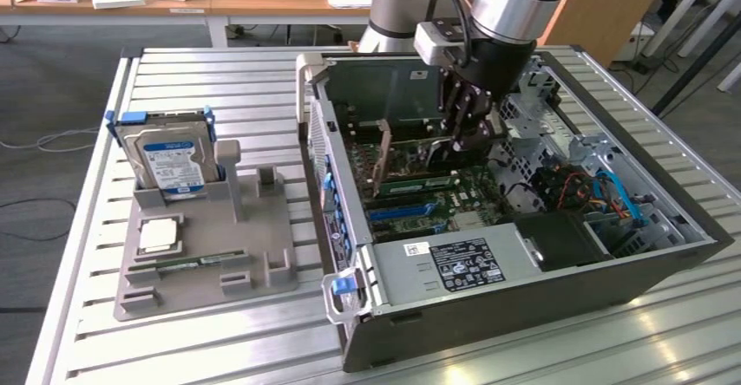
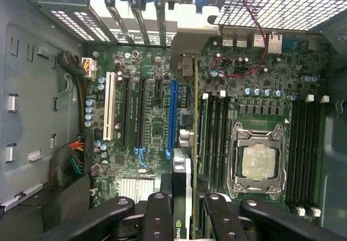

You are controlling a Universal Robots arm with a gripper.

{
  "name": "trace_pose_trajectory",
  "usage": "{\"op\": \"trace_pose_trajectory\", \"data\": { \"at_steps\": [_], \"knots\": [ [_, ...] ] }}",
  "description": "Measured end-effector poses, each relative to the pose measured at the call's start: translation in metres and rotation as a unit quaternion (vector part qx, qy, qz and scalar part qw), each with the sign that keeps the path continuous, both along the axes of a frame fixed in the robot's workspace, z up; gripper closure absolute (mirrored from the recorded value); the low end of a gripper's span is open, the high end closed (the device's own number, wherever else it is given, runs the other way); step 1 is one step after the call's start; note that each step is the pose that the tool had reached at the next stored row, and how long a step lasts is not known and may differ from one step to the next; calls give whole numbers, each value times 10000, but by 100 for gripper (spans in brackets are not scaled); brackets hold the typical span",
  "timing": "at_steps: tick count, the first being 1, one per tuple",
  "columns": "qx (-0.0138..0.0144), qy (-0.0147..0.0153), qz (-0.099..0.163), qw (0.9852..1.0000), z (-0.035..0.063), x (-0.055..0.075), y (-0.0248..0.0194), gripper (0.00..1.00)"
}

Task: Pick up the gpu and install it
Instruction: 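Insert the gpu into the slot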

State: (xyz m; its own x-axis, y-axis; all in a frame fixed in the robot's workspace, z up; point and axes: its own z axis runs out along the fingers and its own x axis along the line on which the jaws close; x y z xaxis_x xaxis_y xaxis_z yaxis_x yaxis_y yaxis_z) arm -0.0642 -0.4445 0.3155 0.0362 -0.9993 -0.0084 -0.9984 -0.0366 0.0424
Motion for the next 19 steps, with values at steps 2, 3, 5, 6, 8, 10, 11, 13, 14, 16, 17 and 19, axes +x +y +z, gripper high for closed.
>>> {"op": "trace_pose_trajectory", "data": {
  "at_steps": [2,3,5,6,8,10,11,13,14,16,17,19],
  "knots": [
    [0,0,1,10000,1,-13,-1,73],
    [-1,0,0,10000,1,-23,-1,73],
    [0,-1,0,10000,0,-40,0,73],
    [0,-2,0,10000,-1,-47,-1,73],
    [0,-14,0,10000,-6,-61,-1,73],
    [-1,-31,0,10000,-15,-75,-1,73],
    [0,-40,0,10000,-21,-82,-1,73],
    [0,-56,0,10000,-31,-93,-1,73],
    [-3,-56,-1,10000,-46,-93,-1,73],
    [-4,-54,-3,10000,-51,-93,-1,73],
    [-3,-51,-8,10000,-54,-94,-1,73],
    [-4,-46,-25,10000,-58,-94,-1,73]
  ]
}}
